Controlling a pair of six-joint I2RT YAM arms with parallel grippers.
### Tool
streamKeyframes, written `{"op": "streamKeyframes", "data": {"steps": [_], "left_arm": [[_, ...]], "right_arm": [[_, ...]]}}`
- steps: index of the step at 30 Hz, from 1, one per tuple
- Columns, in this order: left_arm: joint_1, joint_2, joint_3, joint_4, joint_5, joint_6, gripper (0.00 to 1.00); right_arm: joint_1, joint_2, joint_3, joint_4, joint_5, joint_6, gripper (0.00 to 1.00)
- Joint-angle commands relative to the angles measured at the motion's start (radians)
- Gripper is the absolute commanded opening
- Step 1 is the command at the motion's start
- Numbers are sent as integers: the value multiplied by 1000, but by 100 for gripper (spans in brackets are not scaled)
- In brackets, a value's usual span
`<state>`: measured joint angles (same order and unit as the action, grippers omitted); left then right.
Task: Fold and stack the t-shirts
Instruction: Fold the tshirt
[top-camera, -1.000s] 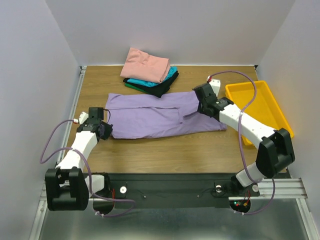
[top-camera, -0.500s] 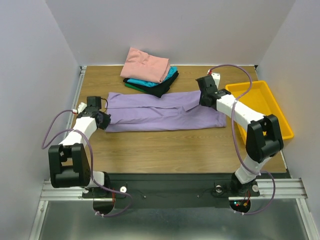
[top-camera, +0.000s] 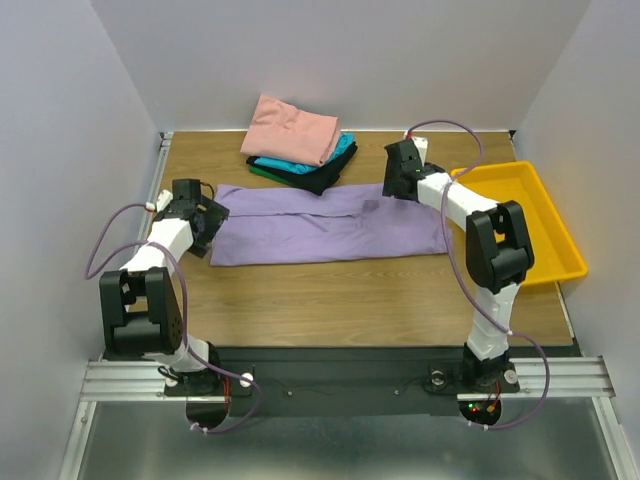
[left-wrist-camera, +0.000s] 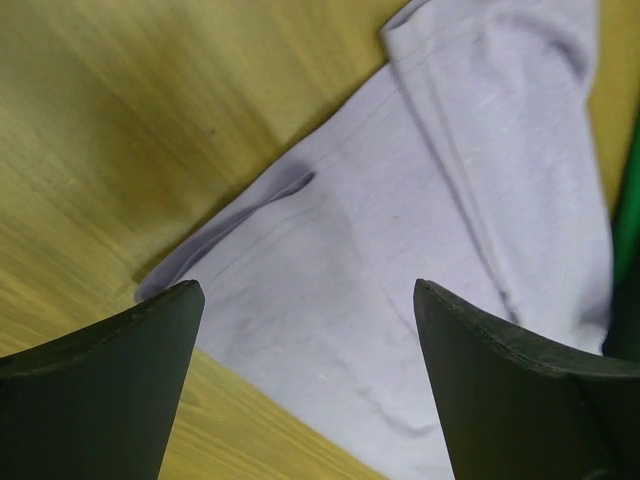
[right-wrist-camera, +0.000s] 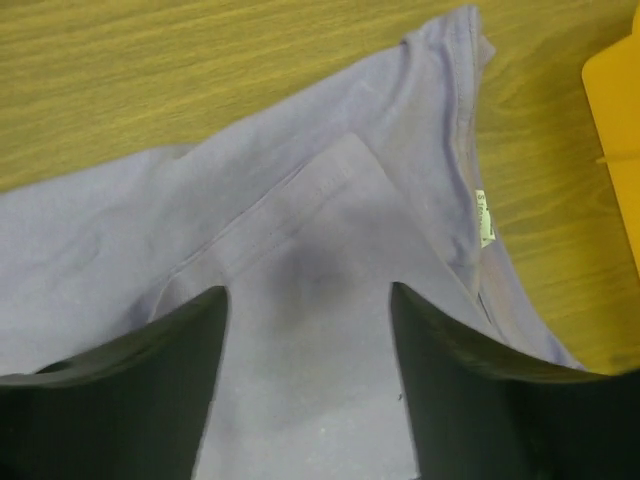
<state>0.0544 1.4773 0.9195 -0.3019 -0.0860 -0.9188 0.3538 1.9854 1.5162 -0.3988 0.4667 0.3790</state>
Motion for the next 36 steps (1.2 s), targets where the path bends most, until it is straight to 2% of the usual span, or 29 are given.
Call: {"op": "streamKeyframes", "data": {"steps": [1, 7, 10, 13, 18, 22, 27, 30, 36], "left_arm": [[5, -38, 103, -28, -26, 40, 98], [5, -141, 62, 21, 3, 34, 98], [1, -147, 36, 98, 75, 64, 99], [-16, -88, 50, 138, 135, 89, 98], [-80, 63, 88, 141, 199, 127, 98], [-105, 181, 70, 149, 242, 147, 98], [-120, 199, -30, 175, 241, 152, 98], [-137, 170, -122, 181, 249, 153, 98], [-198, 8, -341, 179, 267, 89, 98]], "right_arm": [[-6, -49, 39, 46, -32, 0, 76], [-6, -181, -103, 46, -210, 24, 87], [-4, -224, -165, 52, -310, 43, 91], [-6, -237, -238, 67, -352, 63, 96], [-6, -232, -329, 89, -318, 150, 99], [-6, -200, -350, 94, -304, 182, 100], [-12, -151, -346, 107, -232, 212, 100], [-26, -114, -300, 120, -241, 170, 100], [-79, 3, -188, 133, -267, 64, 100]]}}
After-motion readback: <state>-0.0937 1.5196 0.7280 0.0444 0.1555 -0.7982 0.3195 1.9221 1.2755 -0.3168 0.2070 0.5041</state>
